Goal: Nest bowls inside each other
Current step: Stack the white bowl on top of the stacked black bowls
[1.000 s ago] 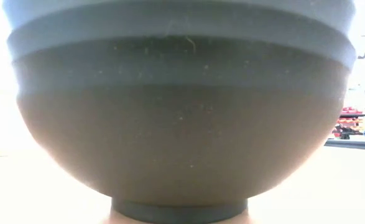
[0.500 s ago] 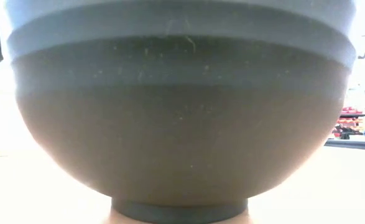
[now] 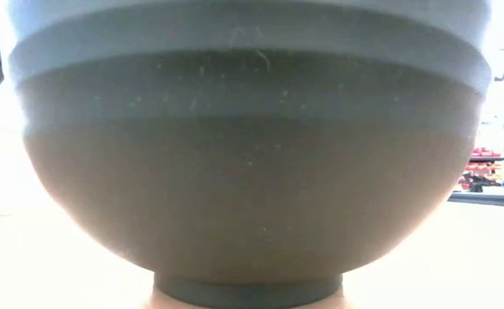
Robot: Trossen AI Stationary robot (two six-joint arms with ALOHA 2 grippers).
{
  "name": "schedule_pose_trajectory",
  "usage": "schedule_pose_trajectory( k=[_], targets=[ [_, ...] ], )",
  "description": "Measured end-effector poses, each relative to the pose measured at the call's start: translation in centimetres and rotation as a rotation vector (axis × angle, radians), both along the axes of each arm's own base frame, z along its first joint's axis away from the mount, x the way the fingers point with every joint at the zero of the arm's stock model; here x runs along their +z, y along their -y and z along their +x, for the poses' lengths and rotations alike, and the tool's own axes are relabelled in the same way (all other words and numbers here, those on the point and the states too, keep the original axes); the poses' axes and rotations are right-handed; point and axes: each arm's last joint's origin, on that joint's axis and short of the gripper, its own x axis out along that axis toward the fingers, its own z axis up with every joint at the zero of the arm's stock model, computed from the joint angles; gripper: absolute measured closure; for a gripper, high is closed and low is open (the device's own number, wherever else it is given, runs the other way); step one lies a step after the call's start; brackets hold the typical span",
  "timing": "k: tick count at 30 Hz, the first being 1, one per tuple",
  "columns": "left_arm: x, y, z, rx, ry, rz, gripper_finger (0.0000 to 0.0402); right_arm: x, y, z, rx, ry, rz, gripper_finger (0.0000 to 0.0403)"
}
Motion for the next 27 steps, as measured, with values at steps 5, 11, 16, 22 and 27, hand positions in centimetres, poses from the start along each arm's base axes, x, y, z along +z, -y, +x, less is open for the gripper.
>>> schedule_pose_trajectory(
  k=[5, 11, 16, 22, 27],
  targets=[
    [-0.1, 1.2, 0.2, -0.029, -0.009, -0.031, 0.039, 0.4, 2.4, 0.6, -0.026, 0.121, -0.031, 0.0393],
    [-0.2, 2.8, 0.4, -0.024, -0.026, -0.051, 0.039, 0.9, 8.0, 0.2, -0.099, 0.264, -0.017, 0.0398],
    [-0.2, 4.0, 0.7, -0.041, -0.031, -0.057, 0.039, 0.3, 12.7, -0.8, -0.164, 0.316, 0.033, 0.04],
    [-0.3, 5.0, 0.6, -0.052, -0.06, -0.066, 0.039, -0.2, 16.6, 0.6, -0.106, 0.379, 0.119, 0.0401],
    [-0.4, 5.3, 0.3, -0.032, -0.088, -0.079, 0.039, 0.3, 19.4, 3.1, -0.049, 0.439, 0.142, 0.0402]
  ],
)
